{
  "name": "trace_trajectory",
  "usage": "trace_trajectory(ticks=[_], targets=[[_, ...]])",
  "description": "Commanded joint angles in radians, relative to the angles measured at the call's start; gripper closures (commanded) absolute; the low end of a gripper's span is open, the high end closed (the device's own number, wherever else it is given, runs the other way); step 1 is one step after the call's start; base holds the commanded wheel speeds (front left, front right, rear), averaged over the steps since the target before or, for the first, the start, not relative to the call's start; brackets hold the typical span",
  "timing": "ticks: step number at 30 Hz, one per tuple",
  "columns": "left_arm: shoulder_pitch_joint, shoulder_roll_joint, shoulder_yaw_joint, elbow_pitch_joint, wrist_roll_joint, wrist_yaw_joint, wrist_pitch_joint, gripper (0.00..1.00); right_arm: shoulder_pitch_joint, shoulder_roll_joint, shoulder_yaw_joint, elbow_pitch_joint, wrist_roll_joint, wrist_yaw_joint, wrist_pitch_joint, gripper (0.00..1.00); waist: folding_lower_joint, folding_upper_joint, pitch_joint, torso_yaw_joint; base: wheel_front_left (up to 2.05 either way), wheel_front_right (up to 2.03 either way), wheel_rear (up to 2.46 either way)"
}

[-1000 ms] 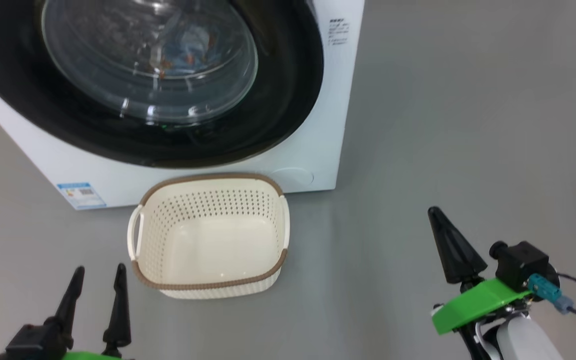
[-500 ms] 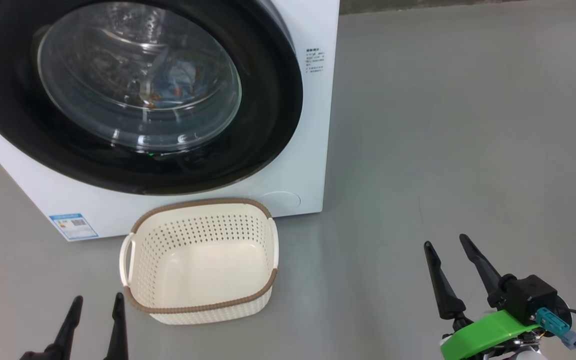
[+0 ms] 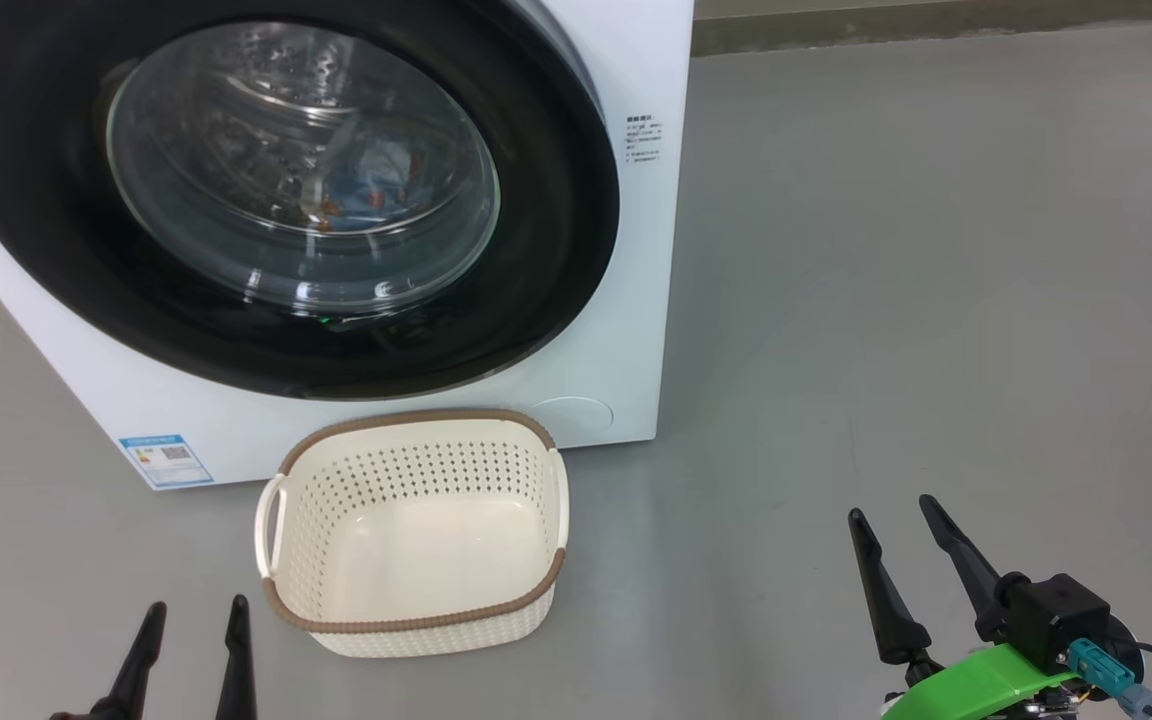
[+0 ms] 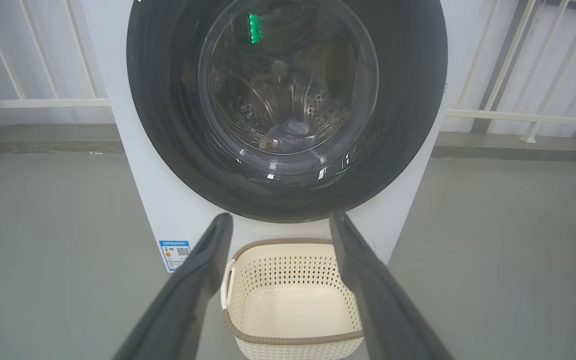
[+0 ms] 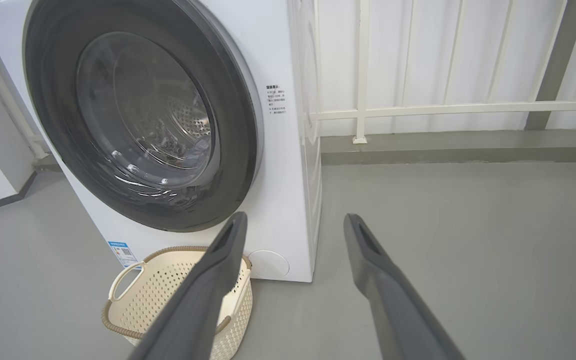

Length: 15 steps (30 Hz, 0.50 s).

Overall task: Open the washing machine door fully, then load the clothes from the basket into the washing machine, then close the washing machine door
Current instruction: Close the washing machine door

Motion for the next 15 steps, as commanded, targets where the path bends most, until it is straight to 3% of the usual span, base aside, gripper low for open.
trace_trajectory(ticks=[1, 15], targets=[[-0.008, 0.006, 0.032, -0.023, 0.014, 0.007, -0.006, 0.00, -0.010, 0.003, 0.026, -0.023, -0.010, 0.000, -0.005, 0.00, 0.0000, 0.0000, 0.002, 0.005, 0.00, 0.00, 0.00], [-0.005, 0.006, 0.028, -0.019, 0.013, 0.007, -0.006, 0.00, -0.014, 0.006, 0.032, -0.019, -0.012, 0.000, -0.005, 0.00, 0.0000, 0.0000, 0.002, 0.023, 0.00, 0.00, 0.00]])
